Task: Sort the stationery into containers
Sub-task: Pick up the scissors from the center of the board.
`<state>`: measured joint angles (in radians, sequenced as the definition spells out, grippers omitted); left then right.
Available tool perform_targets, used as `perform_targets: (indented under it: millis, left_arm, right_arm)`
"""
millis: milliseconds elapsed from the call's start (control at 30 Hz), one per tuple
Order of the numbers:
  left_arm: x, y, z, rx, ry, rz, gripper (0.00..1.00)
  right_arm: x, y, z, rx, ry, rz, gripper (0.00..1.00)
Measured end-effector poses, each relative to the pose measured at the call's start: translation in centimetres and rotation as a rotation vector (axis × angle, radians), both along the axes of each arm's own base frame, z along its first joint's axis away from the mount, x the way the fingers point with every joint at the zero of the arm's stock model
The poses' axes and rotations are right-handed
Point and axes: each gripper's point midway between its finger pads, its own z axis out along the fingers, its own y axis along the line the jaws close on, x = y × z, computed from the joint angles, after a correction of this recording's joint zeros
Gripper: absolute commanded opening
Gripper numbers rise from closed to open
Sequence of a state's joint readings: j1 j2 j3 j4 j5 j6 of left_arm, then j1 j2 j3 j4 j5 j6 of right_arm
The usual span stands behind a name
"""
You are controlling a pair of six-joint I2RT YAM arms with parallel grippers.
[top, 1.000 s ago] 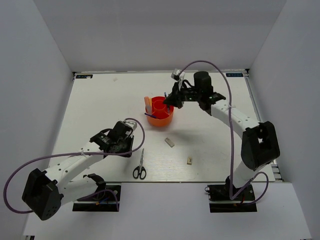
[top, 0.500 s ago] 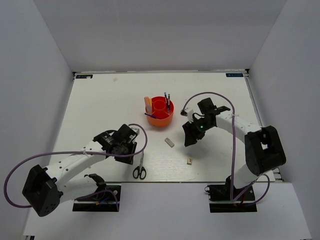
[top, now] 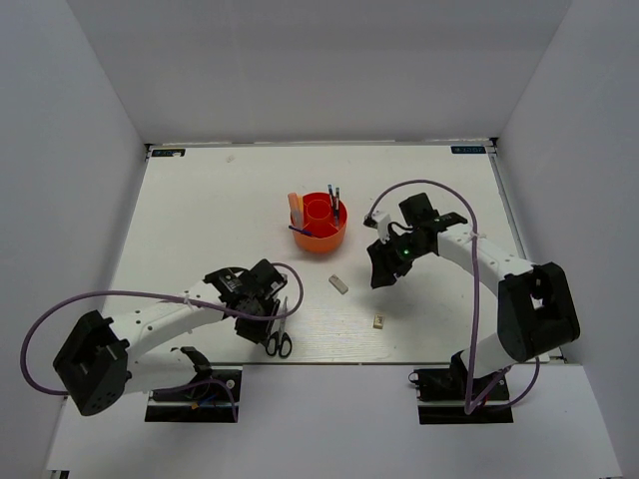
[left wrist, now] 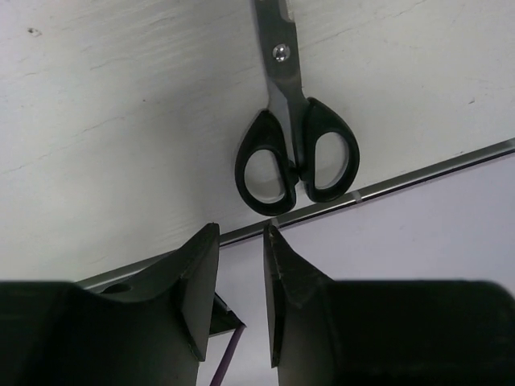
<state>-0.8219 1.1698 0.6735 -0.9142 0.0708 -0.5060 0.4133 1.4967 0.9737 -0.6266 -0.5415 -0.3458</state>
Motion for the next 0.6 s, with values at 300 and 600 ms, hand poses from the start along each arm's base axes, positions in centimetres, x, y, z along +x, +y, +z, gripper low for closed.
perform_targets:
  millis: [300, 600]
  left_arm:
    - [-0.4, -0.5, -1.8, 0.060, 0.042, -0.020, 0.41]
    - [0.1, -0.7, -3.0, 0.095, 0.041, -0.005, 0.38]
  right_arm:
    - [0.1, -0.4, 0.6, 0.017, -0.014, -0.019, 0.59]
    - [-0.1, -1.0, 1.2, 0.053, -0.015, -0.039, 0.60]
